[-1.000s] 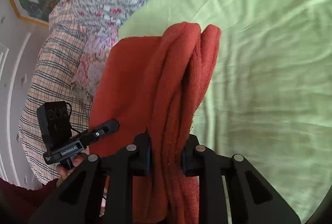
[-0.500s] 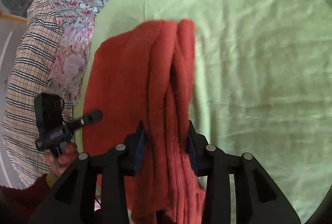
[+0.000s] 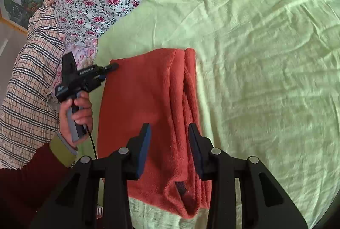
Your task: Fold small clothes
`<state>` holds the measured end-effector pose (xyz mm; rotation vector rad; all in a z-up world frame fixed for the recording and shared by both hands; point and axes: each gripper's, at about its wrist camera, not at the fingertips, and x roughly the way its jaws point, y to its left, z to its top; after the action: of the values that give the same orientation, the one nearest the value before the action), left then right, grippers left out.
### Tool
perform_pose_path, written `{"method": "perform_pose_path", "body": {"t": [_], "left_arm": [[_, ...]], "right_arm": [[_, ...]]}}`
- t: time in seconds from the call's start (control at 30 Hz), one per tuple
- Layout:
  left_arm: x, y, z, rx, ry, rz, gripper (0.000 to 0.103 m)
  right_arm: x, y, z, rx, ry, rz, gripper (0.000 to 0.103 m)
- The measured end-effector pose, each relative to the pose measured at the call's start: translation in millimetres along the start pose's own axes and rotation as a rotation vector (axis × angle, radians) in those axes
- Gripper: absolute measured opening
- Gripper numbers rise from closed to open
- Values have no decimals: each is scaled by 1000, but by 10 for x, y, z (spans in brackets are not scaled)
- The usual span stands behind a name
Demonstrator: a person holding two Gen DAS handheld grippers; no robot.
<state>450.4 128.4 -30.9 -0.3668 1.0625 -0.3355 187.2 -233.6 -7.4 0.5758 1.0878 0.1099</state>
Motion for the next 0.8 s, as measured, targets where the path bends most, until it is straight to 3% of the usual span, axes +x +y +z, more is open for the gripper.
{"method": "perform_pose_path", "body": {"t": [0.13, 0.3, 0.43, 0.63, 0.8], "left_arm": [[-320, -141, -293, 24, -22, 41, 28], [-833, -324, -1150, 57, 5, 75, 42], [-1137, -489, -1975, 115, 29, 168, 54], [-1193, -653, -2846, 174, 77, 232, 59], [-1069, -720, -3150, 234, 93, 285, 59]], "right_arm": [[6, 53, -50, -13, 8, 11, 38], [37, 55, -59, -68, 38, 49, 38], [88, 87, -161, -142, 98, 55, 38], [165, -22, -454, -181, 201, 54, 38], [196, -26, -625, -208, 243, 81, 38]]}}
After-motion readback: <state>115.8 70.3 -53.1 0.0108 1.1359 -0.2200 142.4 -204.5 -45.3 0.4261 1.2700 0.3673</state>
